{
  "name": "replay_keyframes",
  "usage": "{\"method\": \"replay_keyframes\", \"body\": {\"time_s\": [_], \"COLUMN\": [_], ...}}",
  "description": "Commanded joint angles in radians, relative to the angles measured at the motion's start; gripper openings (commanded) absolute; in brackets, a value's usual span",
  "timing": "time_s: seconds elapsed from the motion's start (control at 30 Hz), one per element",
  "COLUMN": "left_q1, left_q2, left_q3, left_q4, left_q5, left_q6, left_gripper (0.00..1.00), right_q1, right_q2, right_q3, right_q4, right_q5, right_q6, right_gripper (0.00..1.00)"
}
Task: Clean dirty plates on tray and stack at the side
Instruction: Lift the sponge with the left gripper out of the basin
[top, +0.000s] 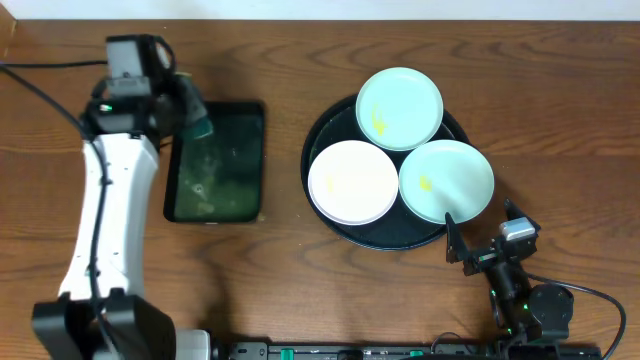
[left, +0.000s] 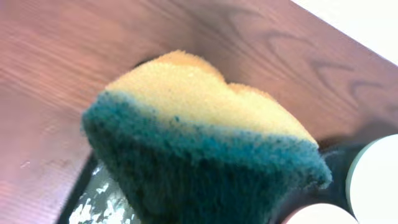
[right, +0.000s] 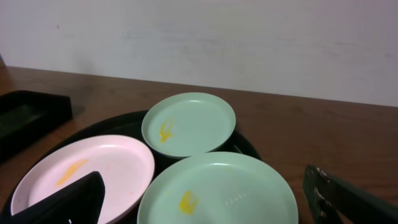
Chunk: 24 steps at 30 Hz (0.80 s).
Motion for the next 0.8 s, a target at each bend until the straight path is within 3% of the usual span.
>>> {"method": "replay_keyframes", "body": {"time_s": [0.0,0.13,0.3,0.43,0.57,0.77], "left_q1": [-0.029,-0.020,-0.013,-0.032,-0.041,-0.038], "left_q2": [0.144,0.158,0.025,-0.051,0.025,0.048], "left_q3": [-0.134,-0.090,0.000,-0.064,-0.216,-0.166], "left_q4": [0.030,-0.031,-0.117,-0.076,0.047,-0.045], "left_q5": [-0.065,-0.126,-0.135,-0.148,-0.148,-0.146], "left_q6": [0.021,0.047,0.034,0.031,0.031,0.043], "left_gripper": [0.07,0.07,0.07,0.07,0.08,0.07], "right_q1": [0.012,0.012,0.012,0.012,0.012,0.012], "right_q2": [-0.001,-0.001,-0.001,-0.001,-0.001,-0.001], "right_q3": [-0.002,-0.002,-0.002,-0.002,-0.002,-0.002], "right_q4": [-0.005,-0.005,-0.004,-0.005,-0.004,-0.004], "right_q5": [0.006,0.006,0.006,0.006,0.006,0.006], "right_q6": [-0.007,-0.008,-0.007,-0.007,-0.008,-0.007], "right_gripper": [0.99,0.99,0.99,0.99,0.99,0.99]}}
